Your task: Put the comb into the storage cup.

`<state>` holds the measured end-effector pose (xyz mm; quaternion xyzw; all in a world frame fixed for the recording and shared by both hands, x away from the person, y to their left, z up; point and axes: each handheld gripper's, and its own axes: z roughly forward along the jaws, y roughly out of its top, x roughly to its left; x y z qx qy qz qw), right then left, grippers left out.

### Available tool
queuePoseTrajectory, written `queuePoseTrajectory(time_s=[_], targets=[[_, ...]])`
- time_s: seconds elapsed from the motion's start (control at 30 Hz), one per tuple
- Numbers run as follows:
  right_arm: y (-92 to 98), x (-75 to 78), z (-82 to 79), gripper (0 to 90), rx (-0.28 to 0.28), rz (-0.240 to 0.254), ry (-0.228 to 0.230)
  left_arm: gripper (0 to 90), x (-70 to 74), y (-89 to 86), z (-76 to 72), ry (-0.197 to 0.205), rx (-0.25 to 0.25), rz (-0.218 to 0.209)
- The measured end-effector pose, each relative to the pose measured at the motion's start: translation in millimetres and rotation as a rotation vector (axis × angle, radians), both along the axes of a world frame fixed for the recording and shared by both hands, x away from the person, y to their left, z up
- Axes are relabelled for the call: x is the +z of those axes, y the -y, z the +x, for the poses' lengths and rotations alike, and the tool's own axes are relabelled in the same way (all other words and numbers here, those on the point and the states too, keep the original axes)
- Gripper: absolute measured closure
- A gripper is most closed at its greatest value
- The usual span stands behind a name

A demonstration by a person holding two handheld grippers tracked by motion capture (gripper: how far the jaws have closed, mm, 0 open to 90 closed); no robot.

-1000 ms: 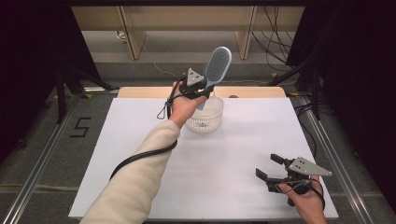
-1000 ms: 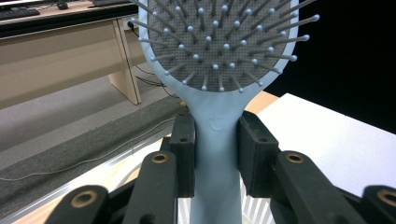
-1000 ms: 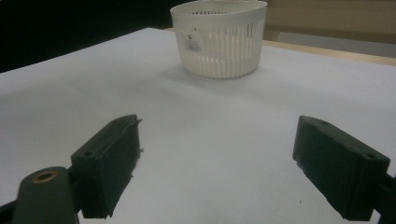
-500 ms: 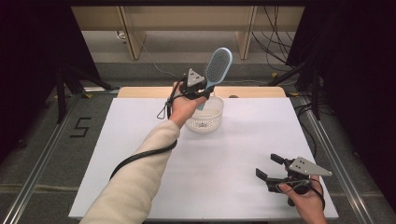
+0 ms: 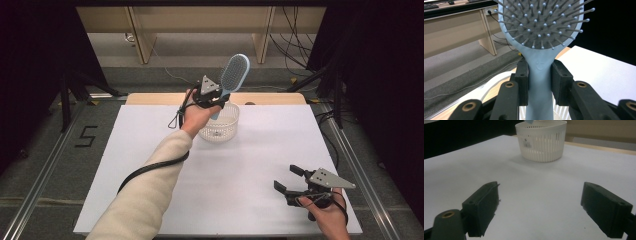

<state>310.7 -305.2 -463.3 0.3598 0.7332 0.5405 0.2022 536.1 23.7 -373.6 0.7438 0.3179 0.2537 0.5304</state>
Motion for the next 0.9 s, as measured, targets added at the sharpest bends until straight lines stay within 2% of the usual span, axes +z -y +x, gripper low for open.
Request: queuePoseTrajectory(time_s=[0.5, 0.9], targets=[[0.0, -0.3, 0.2, 15.6, 0.002, -0.003, -0.001, 69.5, -6.3, -0.8, 0.0, 0.001, -0.019, 0.000], [0.2, -0.3, 0.0, 15.6, 0.001, -0.004, -0.002, 69.5, -11.2, -1.2, 0.6, -0.005, -0.032, 0.015]])
